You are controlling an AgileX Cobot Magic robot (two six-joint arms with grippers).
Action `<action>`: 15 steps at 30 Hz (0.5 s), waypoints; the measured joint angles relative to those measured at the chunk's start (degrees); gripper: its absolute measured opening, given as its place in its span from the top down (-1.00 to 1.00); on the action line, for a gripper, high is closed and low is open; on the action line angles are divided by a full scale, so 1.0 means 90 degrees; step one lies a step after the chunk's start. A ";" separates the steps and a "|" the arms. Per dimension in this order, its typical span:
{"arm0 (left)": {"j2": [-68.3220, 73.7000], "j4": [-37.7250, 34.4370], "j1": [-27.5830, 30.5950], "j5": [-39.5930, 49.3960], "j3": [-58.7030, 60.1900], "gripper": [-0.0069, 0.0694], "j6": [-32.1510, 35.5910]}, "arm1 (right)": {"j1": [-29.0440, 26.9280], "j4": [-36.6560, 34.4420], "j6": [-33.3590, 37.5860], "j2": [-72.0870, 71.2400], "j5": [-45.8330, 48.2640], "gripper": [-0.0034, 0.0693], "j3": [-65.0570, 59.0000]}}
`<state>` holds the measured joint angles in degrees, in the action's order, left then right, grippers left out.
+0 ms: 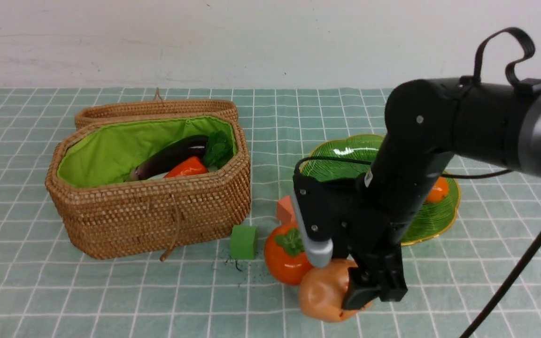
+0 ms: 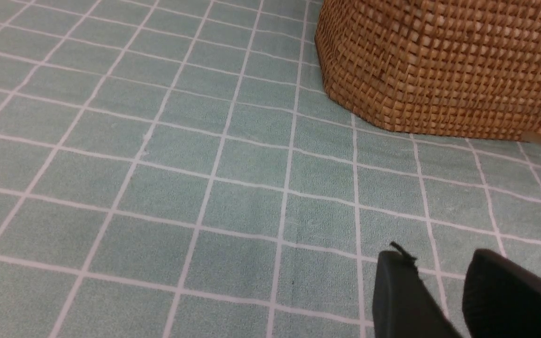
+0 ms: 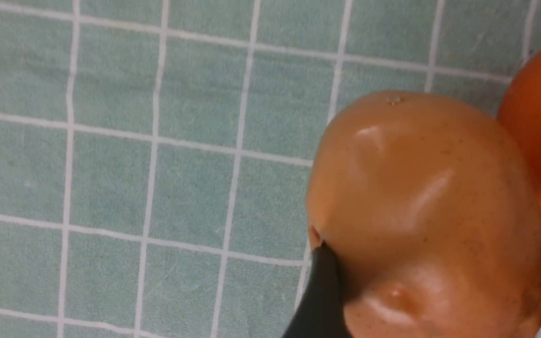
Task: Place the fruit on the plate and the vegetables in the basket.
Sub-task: Use the right arm to grab a potato and put it into the left basket
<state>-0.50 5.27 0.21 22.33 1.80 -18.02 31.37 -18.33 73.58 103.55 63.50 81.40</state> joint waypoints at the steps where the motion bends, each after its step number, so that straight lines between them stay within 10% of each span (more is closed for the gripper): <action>1: 0.0000 0.0000 0.0000 0.0000 0.0000 0.28 0.0000 | 0.0000 -0.0017 0.0000 0.0000 0.0017 -0.63 0.0033; 15: 0.0000 0.0000 0.0000 0.0000 0.0000 0.26 0.0000 | 0.0000 -0.1599 -0.1248 0.0585 -0.1690 -0.63 0.2627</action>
<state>-0.50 5.27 0.21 22.33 1.80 -18.02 31.37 -32.72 62.35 108.82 48.29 105.04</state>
